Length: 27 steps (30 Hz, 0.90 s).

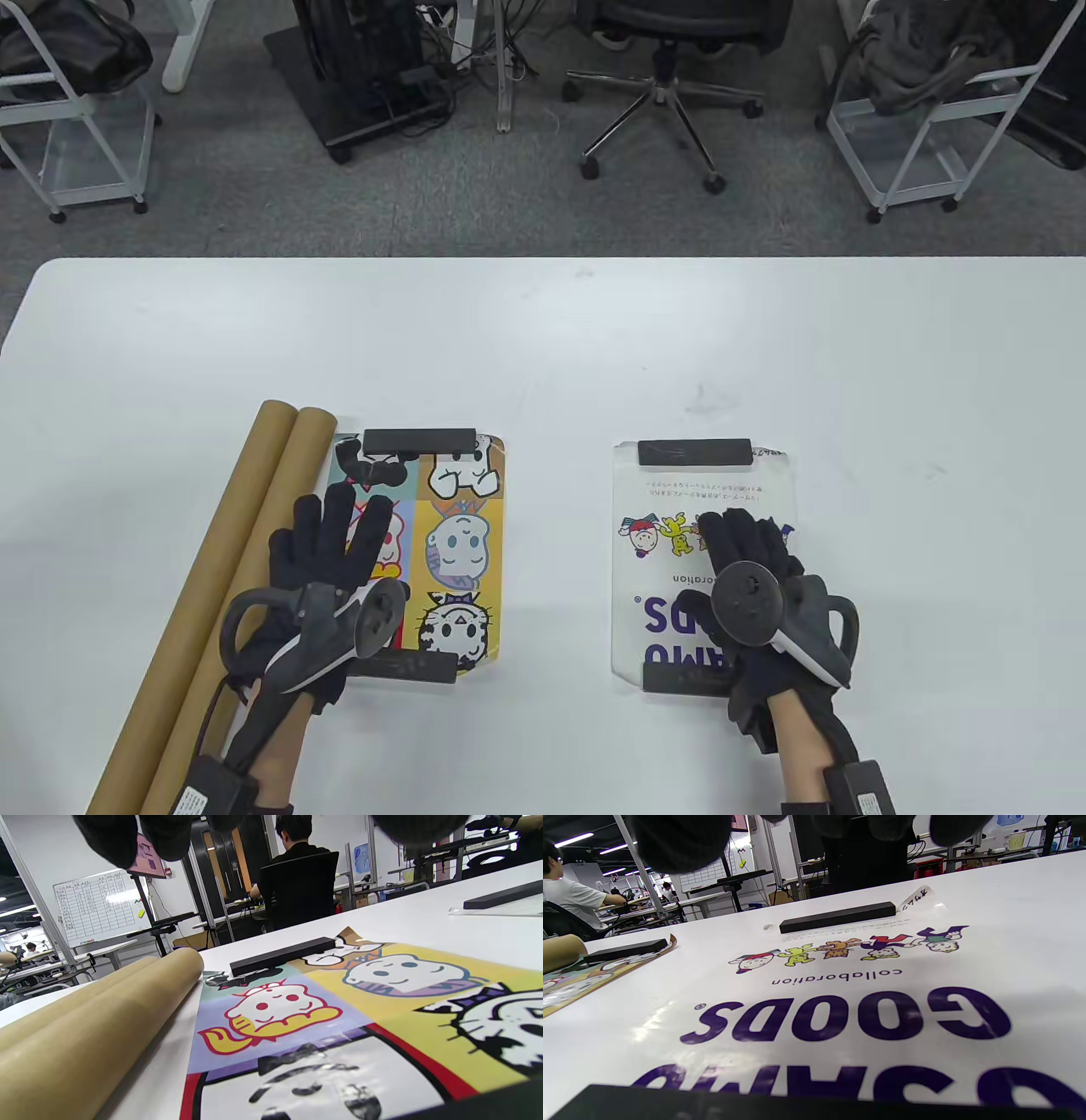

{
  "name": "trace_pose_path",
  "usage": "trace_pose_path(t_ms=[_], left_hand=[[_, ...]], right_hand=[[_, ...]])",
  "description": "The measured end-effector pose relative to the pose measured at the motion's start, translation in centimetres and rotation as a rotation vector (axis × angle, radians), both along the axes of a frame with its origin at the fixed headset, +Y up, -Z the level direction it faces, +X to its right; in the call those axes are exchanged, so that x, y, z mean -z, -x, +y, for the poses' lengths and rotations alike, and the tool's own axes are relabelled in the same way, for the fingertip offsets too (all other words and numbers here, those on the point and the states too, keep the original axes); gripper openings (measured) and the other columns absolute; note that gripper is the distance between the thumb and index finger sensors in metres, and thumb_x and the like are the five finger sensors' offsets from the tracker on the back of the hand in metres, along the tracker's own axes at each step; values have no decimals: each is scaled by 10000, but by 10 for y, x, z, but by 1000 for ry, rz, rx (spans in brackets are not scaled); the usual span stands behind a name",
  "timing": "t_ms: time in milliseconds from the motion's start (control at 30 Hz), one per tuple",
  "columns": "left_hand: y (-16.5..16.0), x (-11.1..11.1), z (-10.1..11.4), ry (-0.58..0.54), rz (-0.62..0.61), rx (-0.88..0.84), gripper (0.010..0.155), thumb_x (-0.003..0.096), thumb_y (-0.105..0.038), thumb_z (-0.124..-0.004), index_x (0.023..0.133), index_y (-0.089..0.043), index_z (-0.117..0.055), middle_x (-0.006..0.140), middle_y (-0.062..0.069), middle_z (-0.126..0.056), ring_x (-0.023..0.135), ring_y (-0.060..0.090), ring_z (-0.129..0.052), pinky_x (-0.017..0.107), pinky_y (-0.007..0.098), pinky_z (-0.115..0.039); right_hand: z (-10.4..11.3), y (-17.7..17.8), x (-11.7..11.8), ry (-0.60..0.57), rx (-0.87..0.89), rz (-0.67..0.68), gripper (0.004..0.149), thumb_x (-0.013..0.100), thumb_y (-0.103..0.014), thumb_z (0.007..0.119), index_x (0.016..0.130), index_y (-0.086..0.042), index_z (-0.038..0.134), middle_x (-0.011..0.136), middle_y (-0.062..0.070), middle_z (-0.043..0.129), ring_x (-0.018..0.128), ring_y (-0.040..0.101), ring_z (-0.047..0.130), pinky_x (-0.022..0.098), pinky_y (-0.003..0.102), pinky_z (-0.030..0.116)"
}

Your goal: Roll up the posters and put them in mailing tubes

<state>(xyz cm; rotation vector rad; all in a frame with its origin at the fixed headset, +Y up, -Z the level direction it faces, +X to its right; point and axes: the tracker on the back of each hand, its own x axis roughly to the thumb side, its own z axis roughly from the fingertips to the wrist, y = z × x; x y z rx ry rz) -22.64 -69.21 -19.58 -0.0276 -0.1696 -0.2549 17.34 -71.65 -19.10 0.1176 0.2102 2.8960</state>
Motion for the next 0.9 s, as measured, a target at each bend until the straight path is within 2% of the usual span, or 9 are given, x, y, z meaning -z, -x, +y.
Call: trace_pose_path(t_ms=[300,433,500,600,900], left_hand=[[1,-1,0,-9,8,5,886,499,-624,-556,1194,-259,-145,1287,201,-230,1153,538,-454,818,664,-524],[6,0,3,-40,44,-10,899,499,-608,-584,1215,-166,-265,1278,234,-312,1148,509,-506,814,645,-556],[13,1,7,-52,120,-38,898,502,-596,-604,1218,-125,-336,1272,253,-377,1136,501,-568,810,636,-579],[29,3,7,-23,234,-45,921,506,-596,-611,1222,-86,-337,1271,277,-389,1126,520,-585,809,647,-576],[63,11,-7,112,435,-80,954,503,-617,-615,1227,-61,-340,1265,295,-437,1107,518,-635,801,650,-598]], right_hand=[[0,-2,-1,9,12,-3,825,498,-464,674,1133,-151,252,1223,249,272,1063,581,341,700,750,436],[0,-2,-1,18,24,-3,824,498,-463,674,1134,-149,254,1223,247,279,1062,583,349,700,749,439],[-1,-3,-1,23,29,-6,822,498,-463,675,1134,-150,257,1223,249,281,1062,583,353,700,748,441],[-2,-5,0,37,40,-6,823,499,-465,676,1133,-150,257,1223,250,281,1062,583,353,699,749,442],[-2,-4,0,44,39,0,827,497,-468,677,1135,-149,258,1223,251,286,1062,584,356,698,750,442]])
